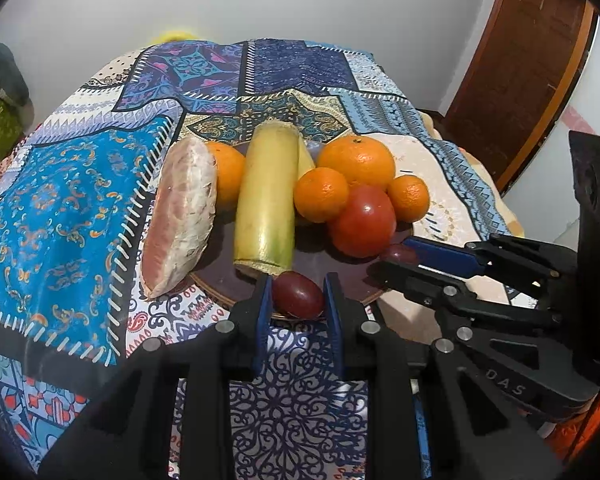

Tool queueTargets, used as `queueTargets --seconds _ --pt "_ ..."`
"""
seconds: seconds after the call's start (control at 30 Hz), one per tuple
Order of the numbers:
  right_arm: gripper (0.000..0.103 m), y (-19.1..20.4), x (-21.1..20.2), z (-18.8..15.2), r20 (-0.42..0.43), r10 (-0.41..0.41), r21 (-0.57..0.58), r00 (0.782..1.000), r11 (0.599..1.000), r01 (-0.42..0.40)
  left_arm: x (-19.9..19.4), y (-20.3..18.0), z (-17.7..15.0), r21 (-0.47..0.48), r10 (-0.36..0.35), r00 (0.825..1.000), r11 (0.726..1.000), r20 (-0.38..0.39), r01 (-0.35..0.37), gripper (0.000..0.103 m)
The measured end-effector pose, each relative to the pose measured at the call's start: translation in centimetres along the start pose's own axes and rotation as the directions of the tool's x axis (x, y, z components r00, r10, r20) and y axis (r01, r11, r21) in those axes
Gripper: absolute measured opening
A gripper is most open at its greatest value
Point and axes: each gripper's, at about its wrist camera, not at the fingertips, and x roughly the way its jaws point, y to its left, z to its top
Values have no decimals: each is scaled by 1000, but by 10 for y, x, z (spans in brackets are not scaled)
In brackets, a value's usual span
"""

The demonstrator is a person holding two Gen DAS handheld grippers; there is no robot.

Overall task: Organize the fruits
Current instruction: 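Lower the red date onto the plate edge and open the right tool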

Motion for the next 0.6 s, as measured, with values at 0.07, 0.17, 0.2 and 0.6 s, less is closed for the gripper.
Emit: queueTargets --seconds 0.07,0.17,0.2,0.6 --pt "23 -1 1 0 3 1 -3 1000 1000 -1 1 0 -1 -2 0 1000 1000 -4 0 25" --pt "23 0 1 0 6 5 0 1000 1000 -5 1 1 -2 -9 5 1000 1000 -9 -5 30" --pt "24 0 1 0 5 5 -2 1000 1000 -5 0 1 -2 -13 6 1000 1000 -10 -6 32" --pt "47 3 -49 4 79 -26 21 997 999 24 -87 9 -1 -58 96 980 995 173 -87 41"
